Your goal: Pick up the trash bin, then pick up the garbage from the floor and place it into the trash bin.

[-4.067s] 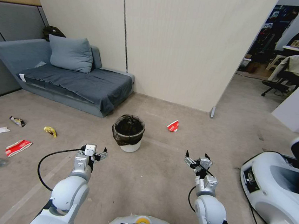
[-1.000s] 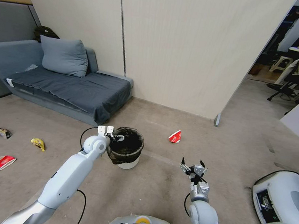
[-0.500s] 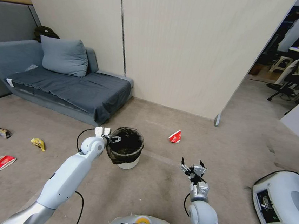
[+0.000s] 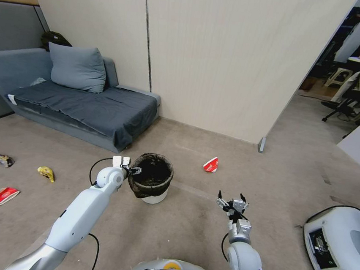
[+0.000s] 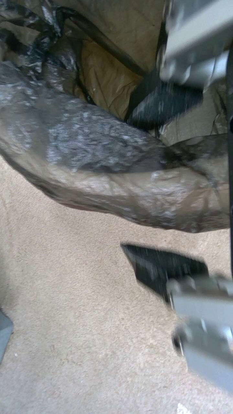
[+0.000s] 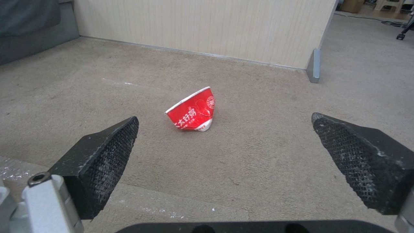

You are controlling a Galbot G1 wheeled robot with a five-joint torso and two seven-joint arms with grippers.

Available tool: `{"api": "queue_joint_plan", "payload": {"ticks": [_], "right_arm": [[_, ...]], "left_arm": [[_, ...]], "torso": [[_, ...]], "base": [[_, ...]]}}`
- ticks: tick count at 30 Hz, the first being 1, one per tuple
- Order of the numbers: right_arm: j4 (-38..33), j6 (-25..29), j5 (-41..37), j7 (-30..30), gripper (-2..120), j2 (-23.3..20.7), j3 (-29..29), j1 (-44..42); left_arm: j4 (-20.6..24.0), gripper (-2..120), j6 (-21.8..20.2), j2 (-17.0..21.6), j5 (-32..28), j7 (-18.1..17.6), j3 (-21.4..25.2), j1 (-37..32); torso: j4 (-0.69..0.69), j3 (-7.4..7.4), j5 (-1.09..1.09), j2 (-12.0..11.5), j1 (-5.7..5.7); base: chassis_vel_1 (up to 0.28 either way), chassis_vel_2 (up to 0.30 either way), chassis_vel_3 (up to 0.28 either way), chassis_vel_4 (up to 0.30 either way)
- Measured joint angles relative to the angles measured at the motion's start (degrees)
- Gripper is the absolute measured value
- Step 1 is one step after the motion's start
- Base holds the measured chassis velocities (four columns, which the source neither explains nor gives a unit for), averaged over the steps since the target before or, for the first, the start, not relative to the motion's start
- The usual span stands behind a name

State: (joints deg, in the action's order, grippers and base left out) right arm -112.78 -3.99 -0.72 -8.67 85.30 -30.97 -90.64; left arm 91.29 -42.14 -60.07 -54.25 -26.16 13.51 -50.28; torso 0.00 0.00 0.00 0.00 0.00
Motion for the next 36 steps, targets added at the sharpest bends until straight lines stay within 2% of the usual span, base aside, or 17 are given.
{"api": "queue_joint_plan", "payload": {"ticks": [1, 4, 8, 9, 10, 13, 16, 29, 30, 36], "right_arm": [[0.0, 0.0, 0.0, 0.0, 100, 0.0, 0.0, 0.0], [-0.01, 0.0, 0.02, -0.09, 100, -0.07, -0.07, -0.11], [-0.02, 0.0, 0.02, -0.13, 100, -0.12, -0.08, -0.12], [-0.03, -0.01, 0.03, -0.15, 100, -0.12, -0.08, -0.11], [-0.03, -0.01, 0.03, -0.15, 100, -0.12, -0.08, -0.11], [-0.09, -0.06, 0.05, -0.21, 100, -0.12, -0.08, -0.05], [-0.09, -0.06, 0.06, -0.22, 100, -0.12, -0.08, -0.04], [-0.05, -0.04, 0.13, -0.26, 100, -0.14, -0.15, -0.02], [0.02, -0.03, 0.15, -0.29, 100, -0.15, -0.18, -0.02], [0.05, -0.03, 0.27, -0.3, 100, -0.2, -0.18, 0.1]], "left_arm": [[0.0, 61, 0.0, 0.0, 0.0, 0.0, 0.0, 0.0], [0.17, 44, 0.0, 0.0, -0.06, 0.11, 0.31, -0.66], [0.28, 37, 0.0, 0.0, -0.07, 0.16, 0.43, -0.83], [0.33, 28, 0.0, 0.0, -0.1, 0.17, 0.46, -0.85], [0.33, 28, 0.0, 0.0, -0.1, 0.17, 0.46, -0.85], [0.39, 11, 0.0, 0.04, -0.32, 0.17, 0.62, -0.85], [0.43, 6, 0.0, 0.04, -0.39, 0.16, 0.66, -0.87], [-0.24, 5, 0.13, -0.79, -0.44, -0.01, 0.91, -1.27], [-0.34, 2, 0.12, -0.85, -0.45, -0.07, 0.92, -1.44], [2.84, 1, 0.0, -0.62, 0.22, -0.53, 1.96, -1.98]], "torso": [[0.0, 0.0, 0.0, 0.0, 0.0], [0.0, 0.0, 0.0, 0.0, 0.0], [0.0, 0.0, 0.0, 0.0, 0.0], [0.0, 0.0, 0.0, 0.0, -0.01], [0.0, 0.0, 0.0, 0.0, -0.01], [0.0, 0.0, 0.0, 0.0, 0.0], [0.0, 0.0, 0.0, 0.0, 0.0], [0.0, -0.01, 0.02, 0.01, -0.01], [-0.01, 0.0, 0.0, 0.0, -0.01], [-0.01, 0.0, 0.0, 0.0, 0.0]], "base": [[0.0, 0.0, 0.0, 0.0], [0.0, 0.0, 0.0, 0.0], [0.0, 0.0, 0.0, 0.0], [0.0, 0.0, 0.0, 0.0], [0.0, 0.0, 0.0, 0.0], [0.0, 0.0, 0.0, 0.0], [0.0, 0.0, 0.0, 0.0], [0.0, 0.0, 0.0, 0.0], [0.0, 0.0, 0.0, 0.0], [0.0, 0.0, 0.0, 0.0]]}}
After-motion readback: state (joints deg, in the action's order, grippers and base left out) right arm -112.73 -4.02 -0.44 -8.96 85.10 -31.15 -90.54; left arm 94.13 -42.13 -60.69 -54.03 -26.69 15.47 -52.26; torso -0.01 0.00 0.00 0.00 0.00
